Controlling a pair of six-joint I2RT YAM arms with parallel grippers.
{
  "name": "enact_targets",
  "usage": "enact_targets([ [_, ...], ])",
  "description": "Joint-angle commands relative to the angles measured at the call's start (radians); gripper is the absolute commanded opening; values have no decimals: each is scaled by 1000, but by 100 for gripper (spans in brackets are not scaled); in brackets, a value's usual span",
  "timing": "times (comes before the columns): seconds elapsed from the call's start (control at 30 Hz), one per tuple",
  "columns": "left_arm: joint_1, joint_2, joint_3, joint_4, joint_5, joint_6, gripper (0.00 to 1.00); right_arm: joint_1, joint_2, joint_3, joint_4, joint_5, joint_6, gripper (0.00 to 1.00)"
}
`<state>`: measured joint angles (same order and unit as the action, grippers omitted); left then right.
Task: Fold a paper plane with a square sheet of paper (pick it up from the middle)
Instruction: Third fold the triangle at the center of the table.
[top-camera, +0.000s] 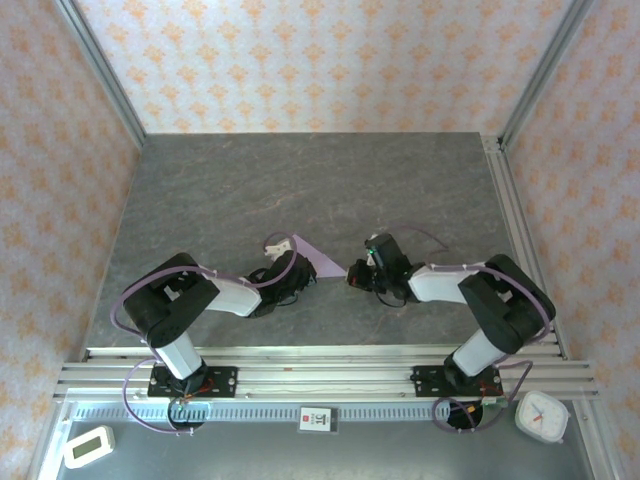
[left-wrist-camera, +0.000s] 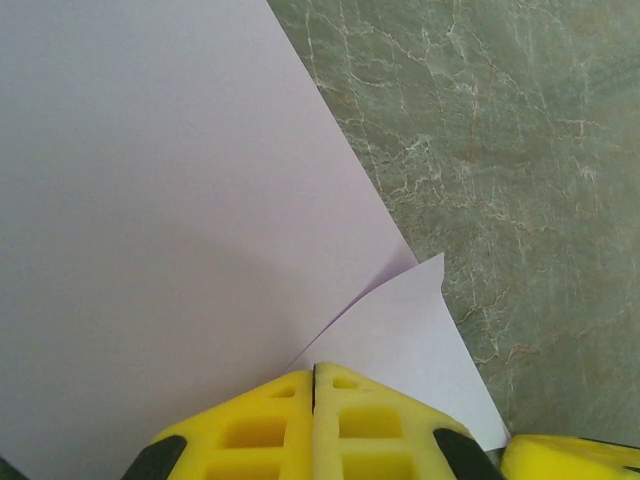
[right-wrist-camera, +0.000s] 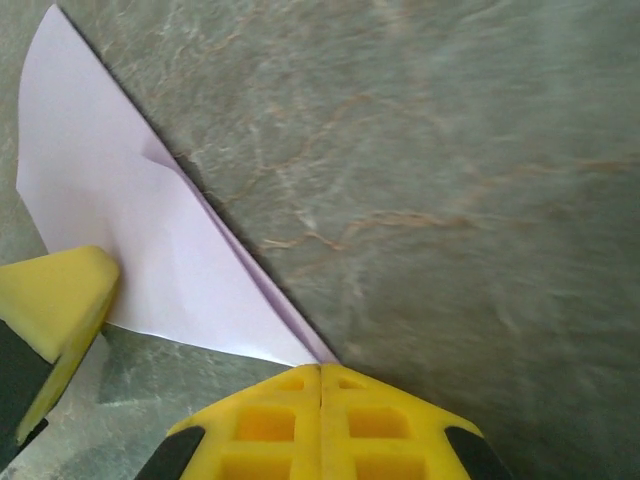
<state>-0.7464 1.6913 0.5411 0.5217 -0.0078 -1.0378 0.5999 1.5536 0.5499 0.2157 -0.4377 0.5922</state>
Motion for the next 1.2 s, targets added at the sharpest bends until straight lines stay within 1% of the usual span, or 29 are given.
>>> enact_targets([
  [0.0,12,59,-45,-165,-11,53,0,-25,-53,-26,-132,54,-11,0],
  [0.1,12,63,-37,-173,5,90,0,-15,-86,12,-134,23,-8,0],
  [0.2,12,71,-35,-174,24,121,0,12,-70,70,-134,14,-5,0],
  [0.43,12,74,-42,-176,54,183,0,71,75,179,-18,-23,22,0],
  [0.53,12,62,-44,-181,60,216,0,82,135,194,39,-43,19,0],
  [0.7,26,31,-40,-209,66,289,0,82,182,155,85,-37,1,0],
  [0.9,78,-12,-30,-229,111,348,0,79,162,21,163,-32,24,0],
  [0.97,103,-44,-35,-217,157,340,0,79,154,-21,204,-37,52,0],
  [1.03,121,-104,-55,-191,194,299,0,79,144,-65,256,-43,96,0],
  [1.07,123,-136,-64,-183,204,275,2,80,139,-82,281,-48,118,0],
  [1.17,125,-227,-98,-167,225,163,23,91,123,-138,354,-48,205,0],
])
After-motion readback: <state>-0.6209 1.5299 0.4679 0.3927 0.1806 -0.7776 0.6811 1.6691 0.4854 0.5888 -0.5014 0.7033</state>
